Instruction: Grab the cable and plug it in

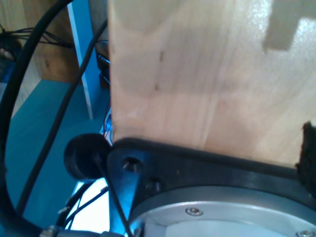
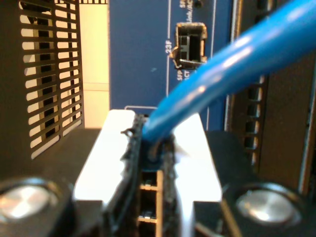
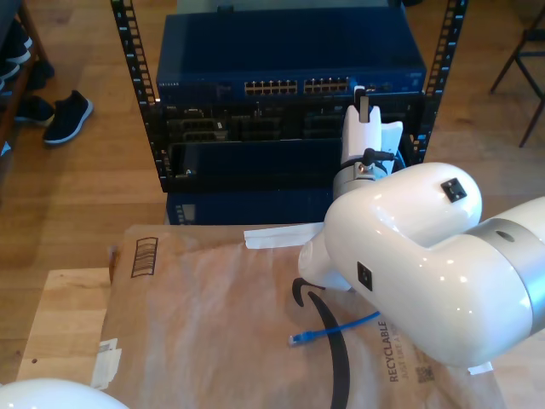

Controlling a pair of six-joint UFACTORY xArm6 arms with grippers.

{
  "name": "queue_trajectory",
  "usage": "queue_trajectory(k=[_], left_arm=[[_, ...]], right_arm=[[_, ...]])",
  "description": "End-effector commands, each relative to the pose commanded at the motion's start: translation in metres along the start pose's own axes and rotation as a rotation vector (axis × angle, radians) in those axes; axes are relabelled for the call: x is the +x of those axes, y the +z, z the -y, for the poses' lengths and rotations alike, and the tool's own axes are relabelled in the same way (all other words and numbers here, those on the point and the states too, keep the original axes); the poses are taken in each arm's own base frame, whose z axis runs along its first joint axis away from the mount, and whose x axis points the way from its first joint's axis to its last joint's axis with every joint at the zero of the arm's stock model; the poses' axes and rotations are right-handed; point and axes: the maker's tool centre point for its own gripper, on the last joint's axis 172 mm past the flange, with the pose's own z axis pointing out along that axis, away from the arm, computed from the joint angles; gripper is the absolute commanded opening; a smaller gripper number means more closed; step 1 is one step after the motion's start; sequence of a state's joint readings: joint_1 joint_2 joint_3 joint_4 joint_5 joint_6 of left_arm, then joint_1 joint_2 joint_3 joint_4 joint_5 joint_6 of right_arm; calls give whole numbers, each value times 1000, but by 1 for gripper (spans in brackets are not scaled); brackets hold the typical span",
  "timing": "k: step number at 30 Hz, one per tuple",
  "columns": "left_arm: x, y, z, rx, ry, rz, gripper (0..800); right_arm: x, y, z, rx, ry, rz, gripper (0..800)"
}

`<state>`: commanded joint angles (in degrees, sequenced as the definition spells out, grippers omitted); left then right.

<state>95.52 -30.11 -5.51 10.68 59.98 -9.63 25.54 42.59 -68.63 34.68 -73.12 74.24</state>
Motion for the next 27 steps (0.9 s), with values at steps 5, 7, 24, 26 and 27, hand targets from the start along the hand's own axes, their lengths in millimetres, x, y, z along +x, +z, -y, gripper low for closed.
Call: queue_trajectory(k=[5,7,24,26,27], left_arm=[[0,0,0,0,0,0,800],[0,0,0,0,0,0,800],[0,0,0,0,0,0,800],[0,0,0,0,0,0,800],[0,0,0,0,0,0,800]], right_arm=[[-4,5,-1,9,6,1,0],[-6,8,2,17,11,1,0],[-6,-5,3,-1,-10,24,357],[-5,-12,6,-9,-15,27,365],[-3,-14,8,-12,-16,28,368]])
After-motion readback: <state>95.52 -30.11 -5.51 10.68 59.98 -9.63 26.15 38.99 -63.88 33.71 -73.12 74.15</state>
